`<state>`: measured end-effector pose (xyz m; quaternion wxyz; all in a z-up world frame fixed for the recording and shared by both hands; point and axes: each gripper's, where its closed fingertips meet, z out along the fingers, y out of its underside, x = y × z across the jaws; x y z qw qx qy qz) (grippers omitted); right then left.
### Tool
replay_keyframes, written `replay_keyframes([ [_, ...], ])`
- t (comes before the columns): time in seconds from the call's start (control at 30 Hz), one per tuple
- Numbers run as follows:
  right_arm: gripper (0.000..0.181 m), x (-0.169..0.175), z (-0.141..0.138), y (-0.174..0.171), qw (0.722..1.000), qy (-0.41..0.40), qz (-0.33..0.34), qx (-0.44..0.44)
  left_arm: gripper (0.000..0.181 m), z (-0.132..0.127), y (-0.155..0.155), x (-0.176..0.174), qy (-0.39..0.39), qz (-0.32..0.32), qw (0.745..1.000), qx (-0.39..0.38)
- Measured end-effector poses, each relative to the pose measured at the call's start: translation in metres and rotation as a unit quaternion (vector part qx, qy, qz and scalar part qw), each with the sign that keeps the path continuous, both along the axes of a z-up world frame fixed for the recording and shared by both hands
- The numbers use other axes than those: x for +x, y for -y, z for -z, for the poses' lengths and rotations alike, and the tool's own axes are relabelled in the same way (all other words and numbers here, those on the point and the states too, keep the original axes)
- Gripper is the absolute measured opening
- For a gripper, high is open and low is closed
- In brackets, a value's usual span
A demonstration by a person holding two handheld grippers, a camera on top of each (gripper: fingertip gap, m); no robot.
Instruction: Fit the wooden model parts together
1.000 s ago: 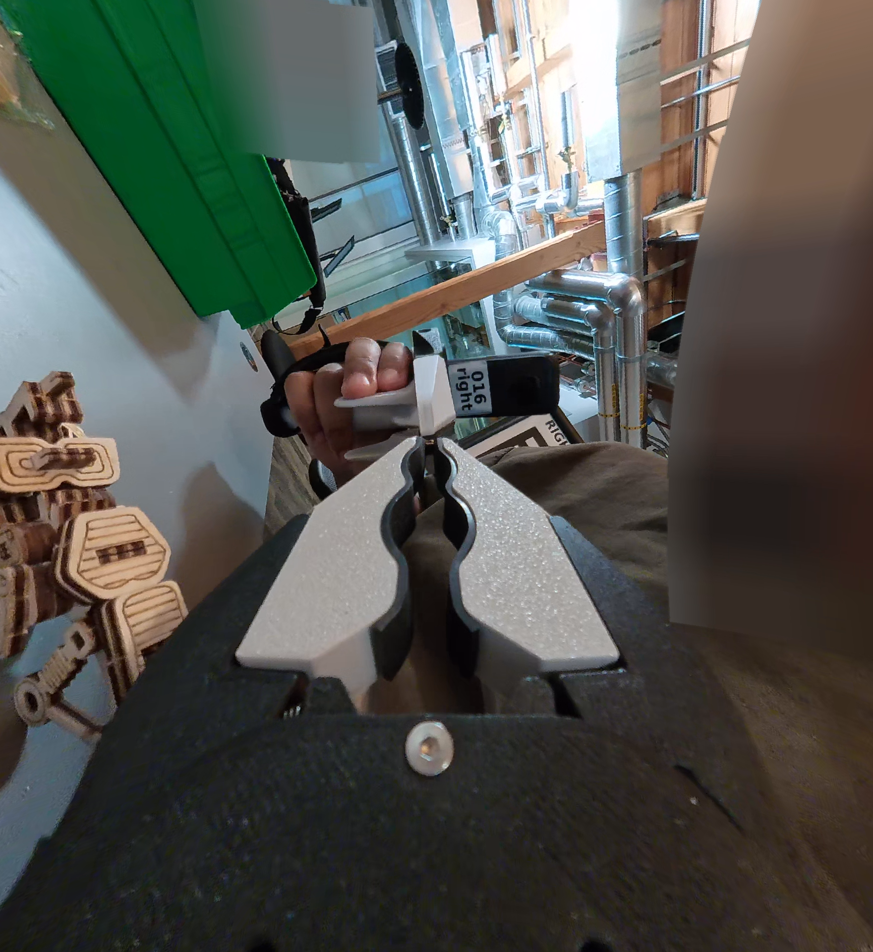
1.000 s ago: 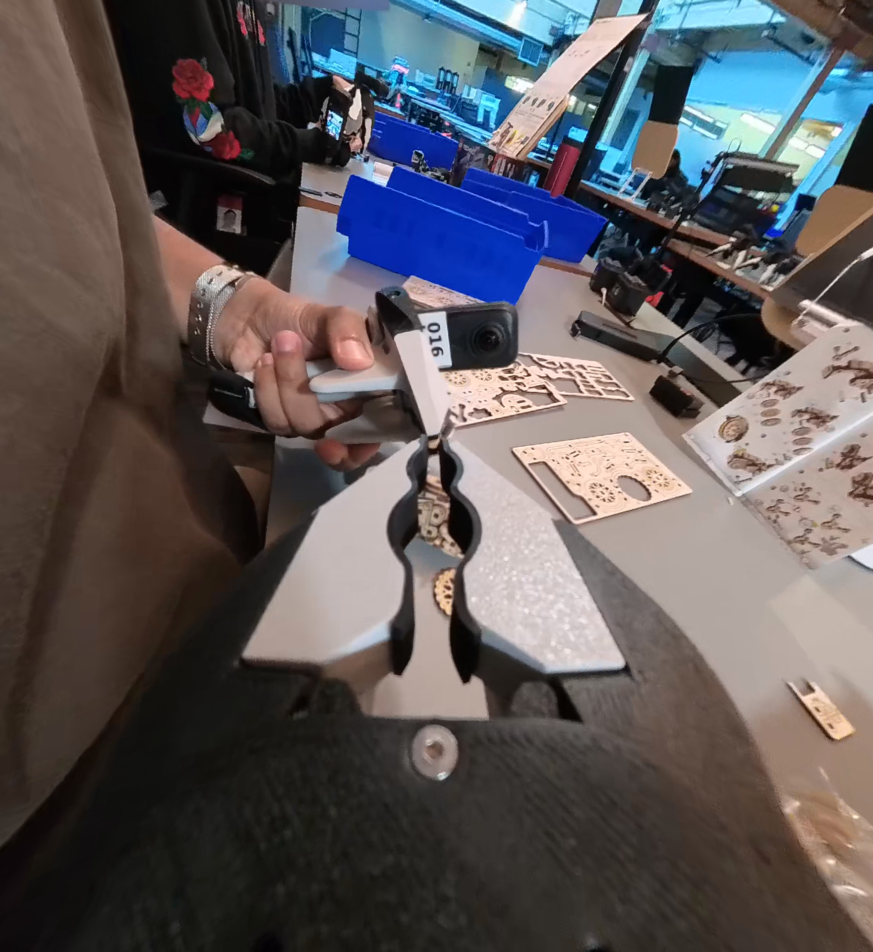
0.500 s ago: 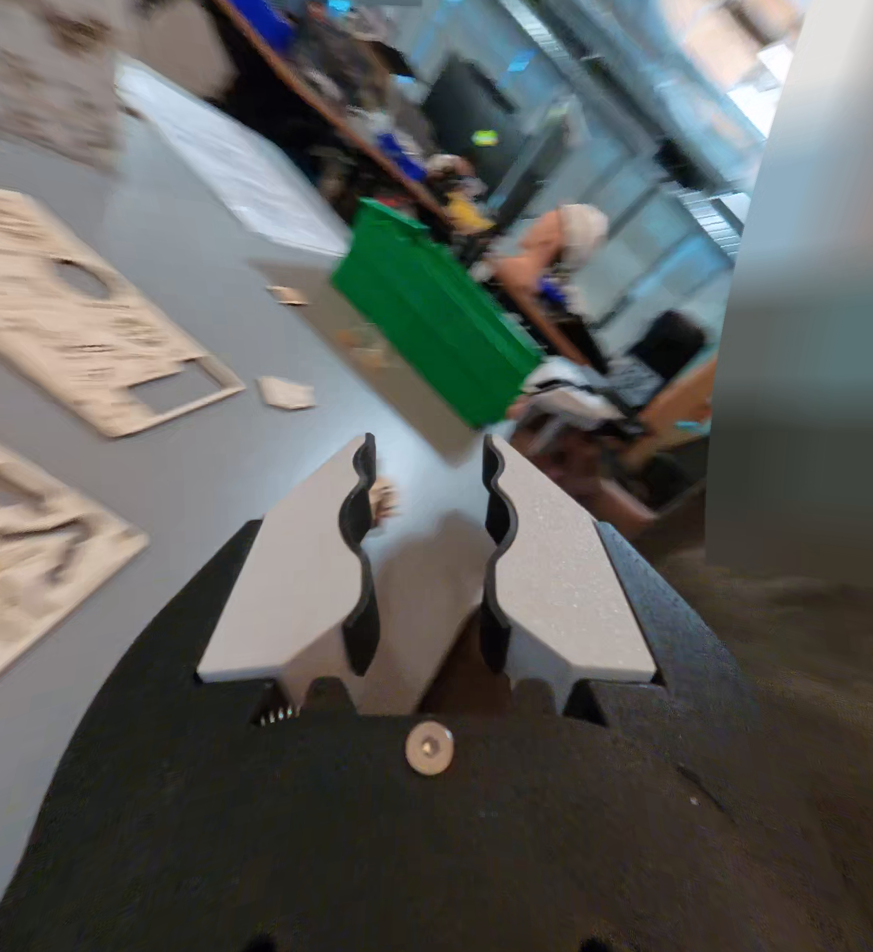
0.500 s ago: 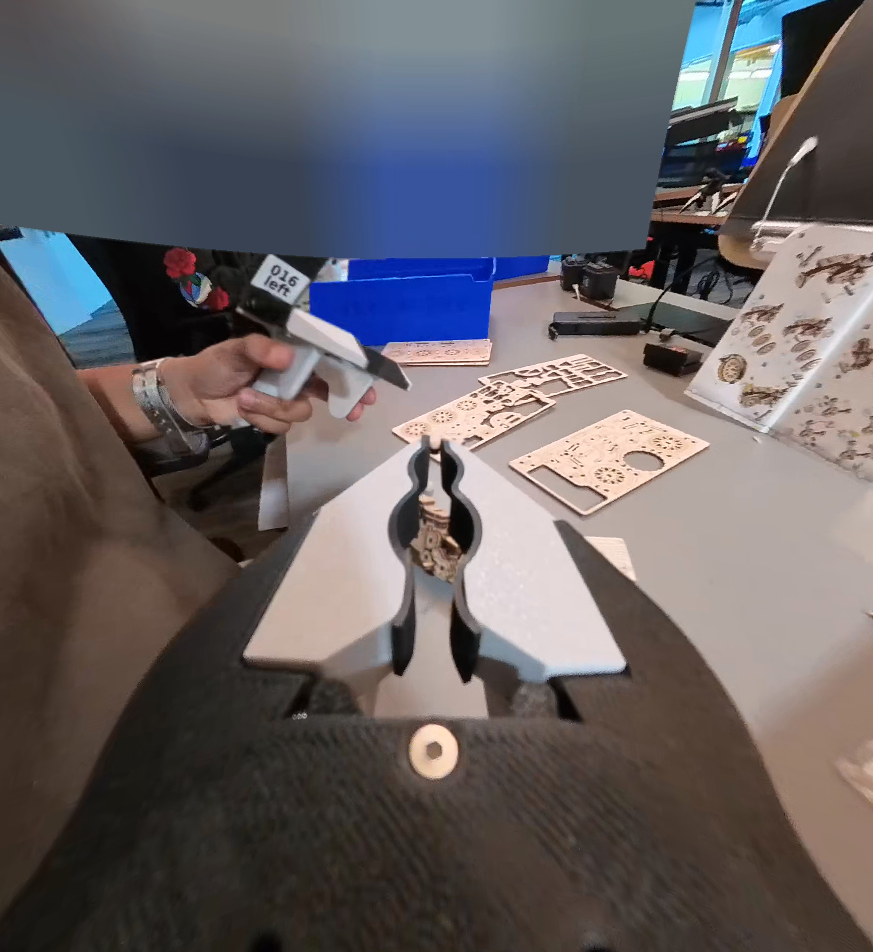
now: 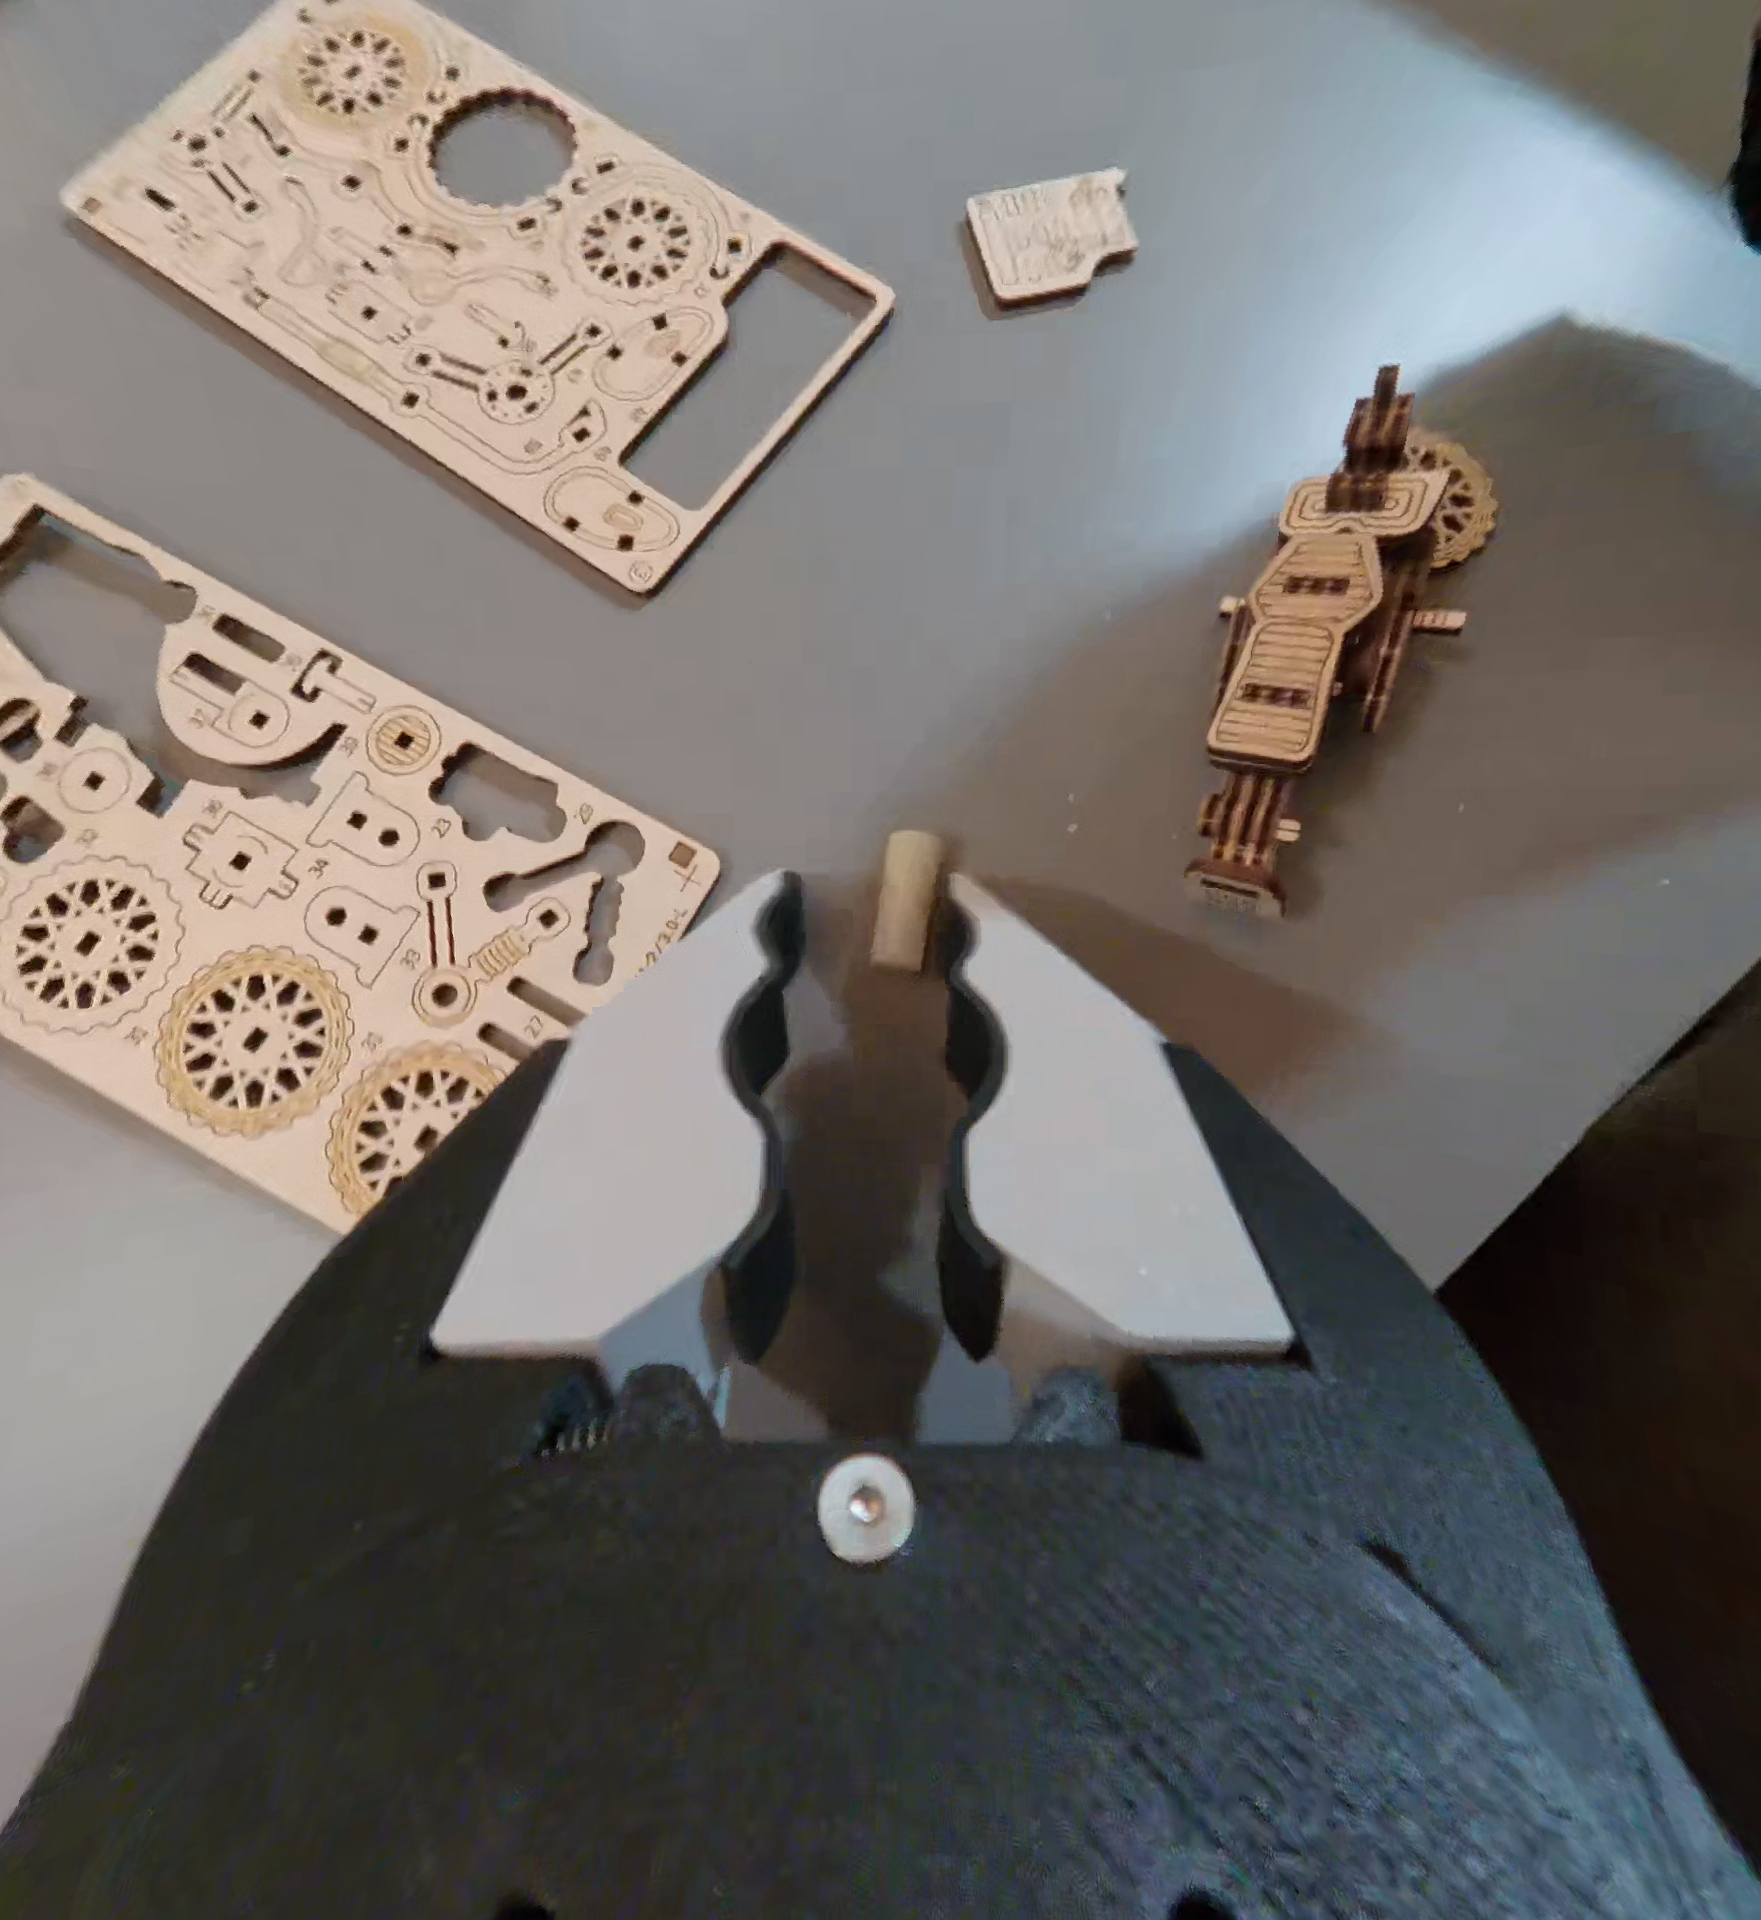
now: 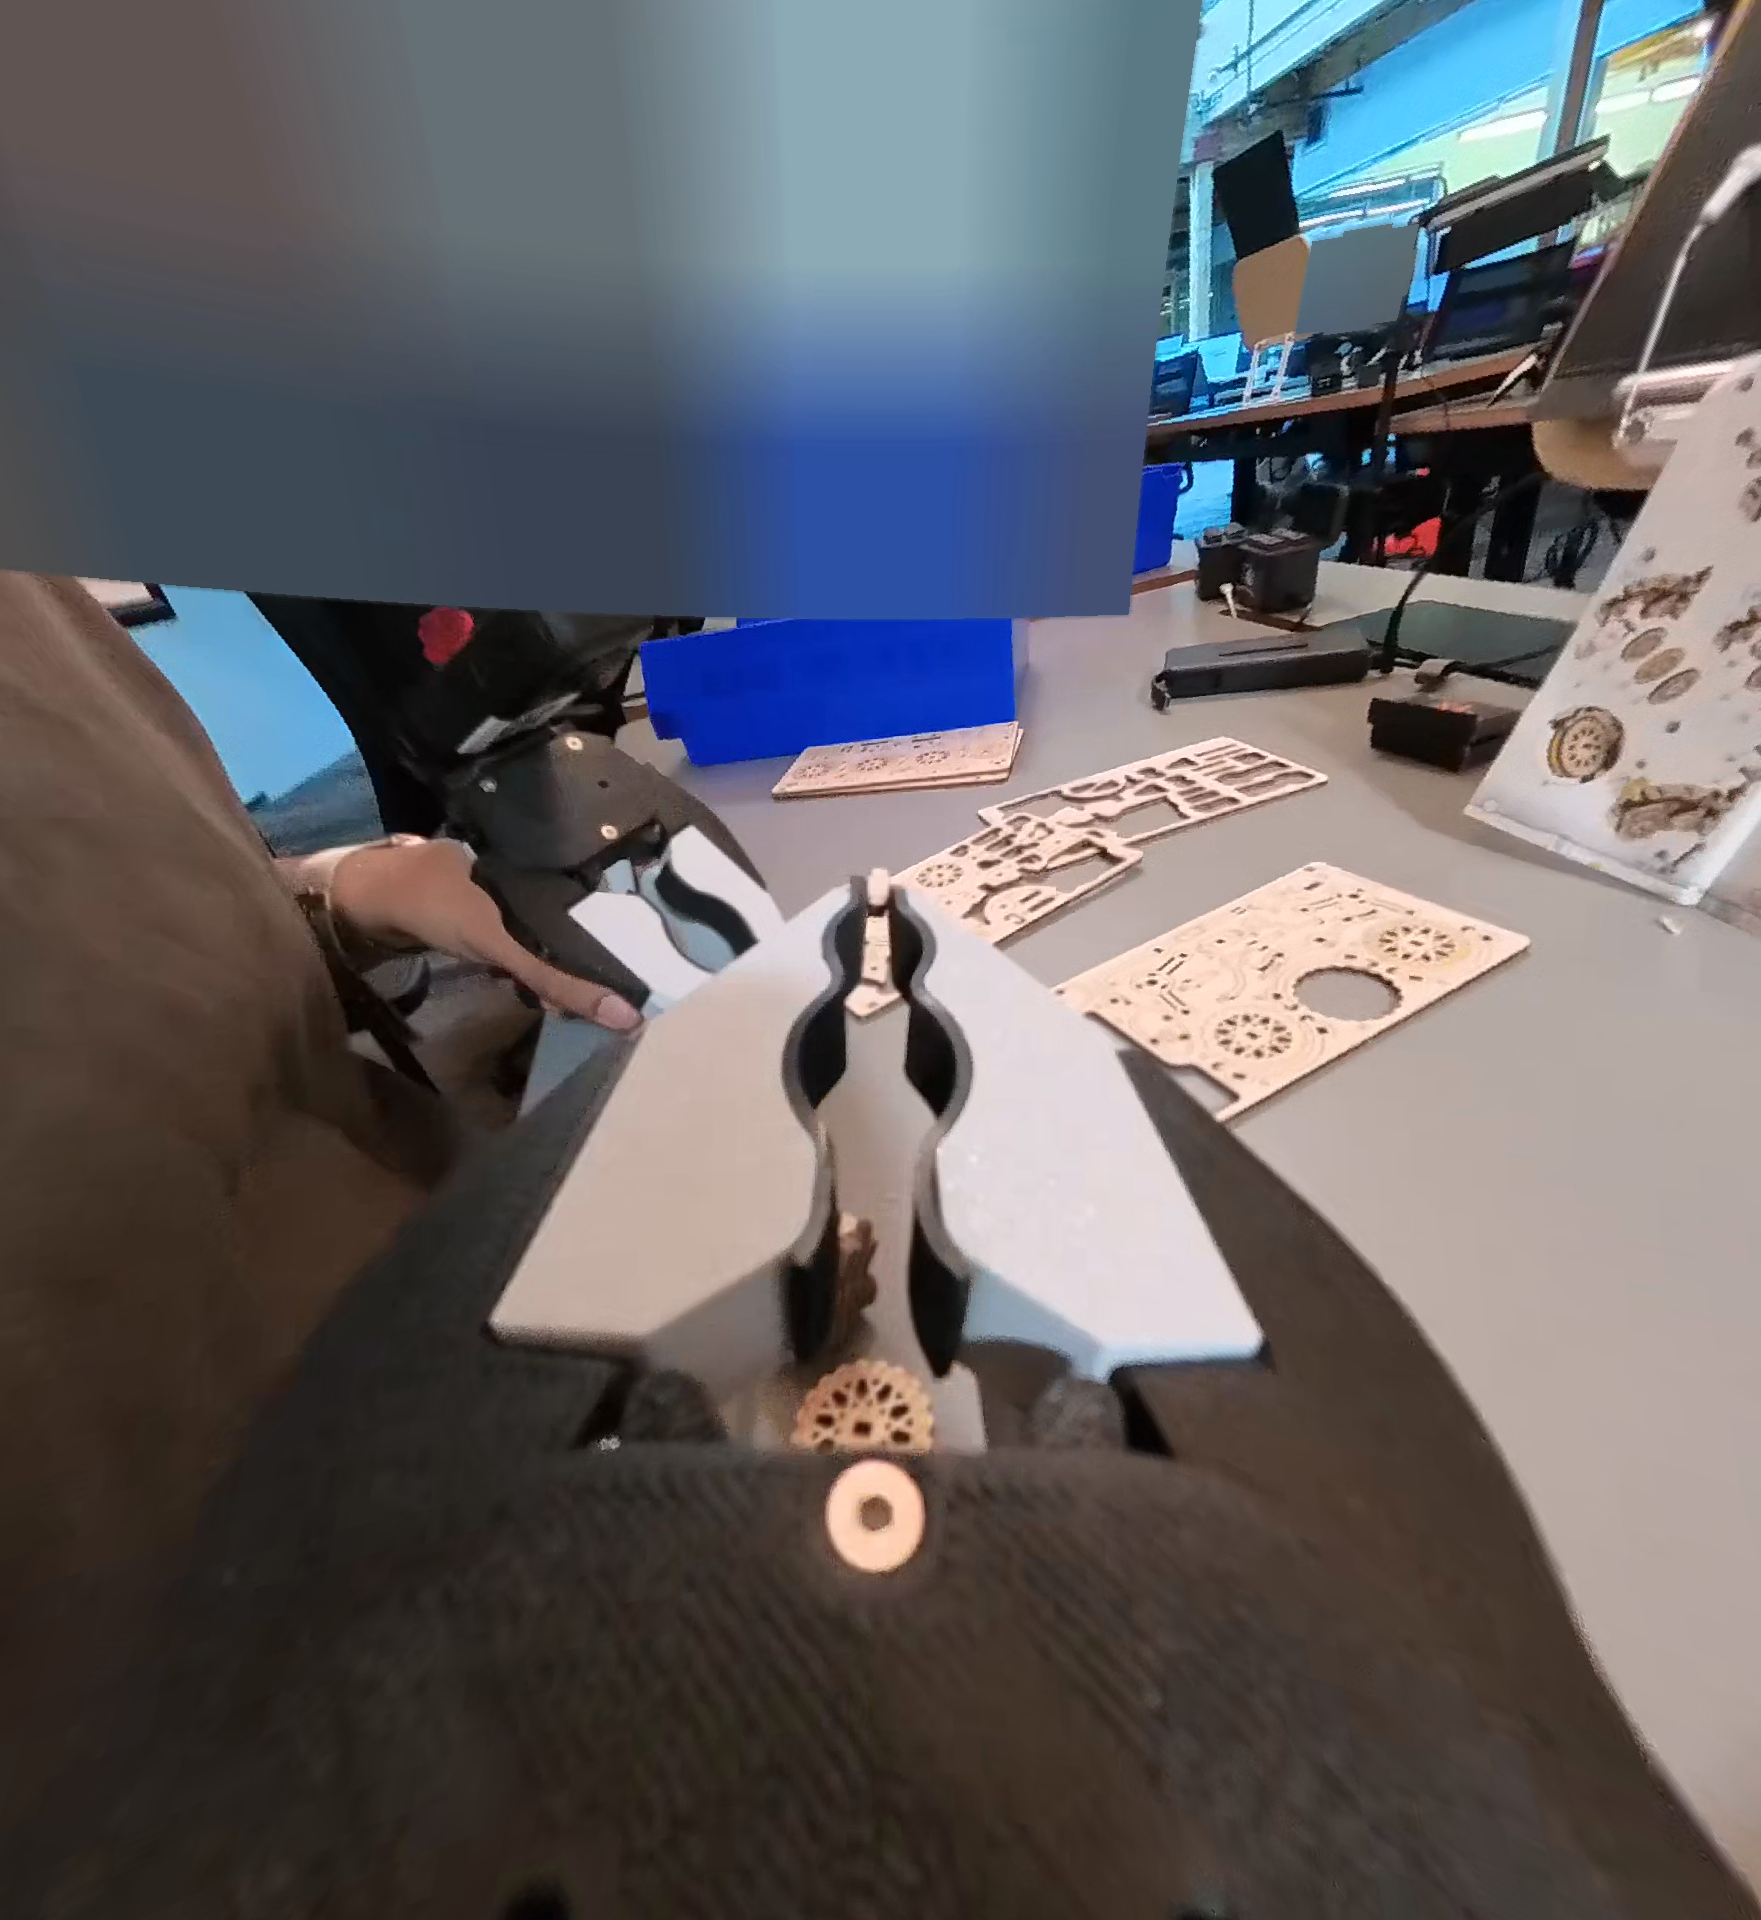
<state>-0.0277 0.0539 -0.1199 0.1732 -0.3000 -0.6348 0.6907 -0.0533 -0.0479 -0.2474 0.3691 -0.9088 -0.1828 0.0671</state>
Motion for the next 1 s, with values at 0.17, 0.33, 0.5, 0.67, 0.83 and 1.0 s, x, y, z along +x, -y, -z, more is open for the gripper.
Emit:
replay_keyframes([
  [0.17,0.002,-0.009,-0.021,0.008,0.996,-0.054,-0.024,0.061,0.007,-0.012,-0.016,-0.012,-0.056,0.042,0.998,-0.008],
  [0.33,0.002,-0.018,-0.003,0.000,0.999,-0.017,-0.004,0.052,0.007,-0.077,-0.057,-0.022,0.039,-0.009,0.969,0.243],
  [0.5,0.002,-0.017,0.010,-0.025,0.994,0.004,0.063,0.089,0.006,-0.110,-0.085,-0.038,0.235,-0.034,0.868,0.436],
  [0.67,0.002,-0.026,-0.001,-0.050,0.989,-0.018,0.117,0.089,0.007,-0.116,-0.108,-0.048,0.045,0.032,0.907,0.419],
  [0.83,0.002,-0.054,-0.049,-0.056,0.990,-0.041,0.129,0.026,0.008,-0.138,-0.141,-0.044,-0.156,0.135,0.928,0.310],
  [1.0,0.002,-0.013,-0.021,-0.027,0.994,-0.028,0.083,0.071,0.008,-0.144,-0.102,-0.021,-0.158,0.139,0.924,0.319],
])
